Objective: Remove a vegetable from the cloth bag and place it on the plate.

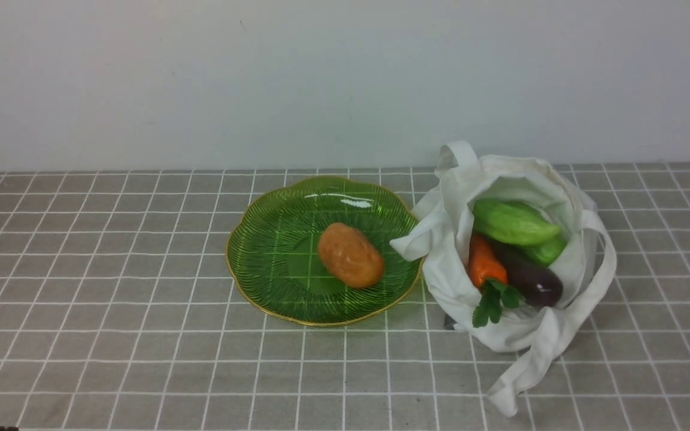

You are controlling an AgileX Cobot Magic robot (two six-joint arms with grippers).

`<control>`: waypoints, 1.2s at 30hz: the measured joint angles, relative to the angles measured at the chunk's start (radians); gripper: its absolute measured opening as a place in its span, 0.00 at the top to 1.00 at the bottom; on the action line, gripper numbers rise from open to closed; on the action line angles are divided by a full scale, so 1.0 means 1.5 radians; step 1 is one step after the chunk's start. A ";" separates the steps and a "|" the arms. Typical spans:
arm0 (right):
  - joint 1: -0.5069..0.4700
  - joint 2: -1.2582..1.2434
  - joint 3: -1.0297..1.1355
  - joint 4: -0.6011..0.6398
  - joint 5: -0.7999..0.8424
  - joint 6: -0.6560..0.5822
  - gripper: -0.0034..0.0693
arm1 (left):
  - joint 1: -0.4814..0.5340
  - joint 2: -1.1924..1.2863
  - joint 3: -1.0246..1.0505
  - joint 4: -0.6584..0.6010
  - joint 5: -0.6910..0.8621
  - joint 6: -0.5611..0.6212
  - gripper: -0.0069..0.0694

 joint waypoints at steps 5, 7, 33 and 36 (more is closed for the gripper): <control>-0.021 -0.044 0.038 0.002 -0.002 0.000 0.97 | 0.000 0.000 0.000 0.000 0.000 0.000 0.92; -0.022 -0.068 0.052 0.002 -0.002 0.000 0.97 | 0.000 0.000 0.000 0.000 0.000 0.000 0.92; -0.023 -0.085 0.055 0.002 0.008 0.000 0.97 | 0.000 0.000 0.000 0.000 0.000 0.000 0.92; -0.023 -0.085 0.055 0.002 0.008 0.000 0.97 | 0.000 0.000 0.000 0.000 0.000 0.000 0.92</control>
